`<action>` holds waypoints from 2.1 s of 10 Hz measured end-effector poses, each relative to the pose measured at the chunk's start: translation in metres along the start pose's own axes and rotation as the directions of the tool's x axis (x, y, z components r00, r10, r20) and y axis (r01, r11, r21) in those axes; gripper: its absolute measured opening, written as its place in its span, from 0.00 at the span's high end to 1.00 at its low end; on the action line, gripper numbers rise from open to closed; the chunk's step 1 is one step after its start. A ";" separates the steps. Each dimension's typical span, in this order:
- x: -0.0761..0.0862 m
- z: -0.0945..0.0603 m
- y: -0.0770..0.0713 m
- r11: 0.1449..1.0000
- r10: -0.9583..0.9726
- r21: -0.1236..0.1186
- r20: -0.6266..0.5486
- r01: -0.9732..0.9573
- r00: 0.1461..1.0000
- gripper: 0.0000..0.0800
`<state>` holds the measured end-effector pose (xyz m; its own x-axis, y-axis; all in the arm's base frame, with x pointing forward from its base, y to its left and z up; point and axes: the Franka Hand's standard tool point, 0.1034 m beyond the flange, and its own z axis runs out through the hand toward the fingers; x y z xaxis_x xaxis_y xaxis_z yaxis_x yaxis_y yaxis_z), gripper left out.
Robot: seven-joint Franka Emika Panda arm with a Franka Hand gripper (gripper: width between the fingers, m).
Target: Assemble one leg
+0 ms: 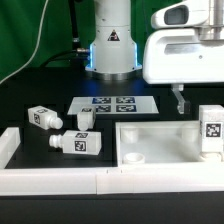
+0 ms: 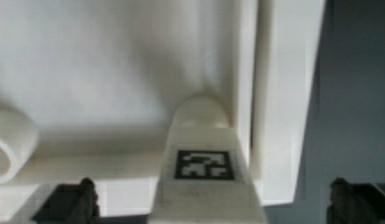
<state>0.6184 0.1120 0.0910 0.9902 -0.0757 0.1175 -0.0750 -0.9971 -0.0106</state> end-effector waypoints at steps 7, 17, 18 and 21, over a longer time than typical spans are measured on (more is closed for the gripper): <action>0.013 0.006 -0.002 0.999 0.036 -0.009 0.058 -0.036 0.998 0.44; 0.020 0.009 0.006 0.405 0.912 -0.021 0.074 -0.914 0.403 0.64; 0.019 0.009 0.004 0.325 0.944 -0.015 0.067 -0.945 0.324 0.64; 0.019 0.010 0.004 0.307 0.950 -0.018 0.066 -0.952 0.305 0.55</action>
Offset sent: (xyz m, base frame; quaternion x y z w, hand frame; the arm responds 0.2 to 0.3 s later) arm 0.0235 0.0066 0.0067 -0.0050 0.1341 -0.0214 0.9907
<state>0.6381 0.1066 0.0836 0.2384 -0.9703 -0.0401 -0.9674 -0.2336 -0.0974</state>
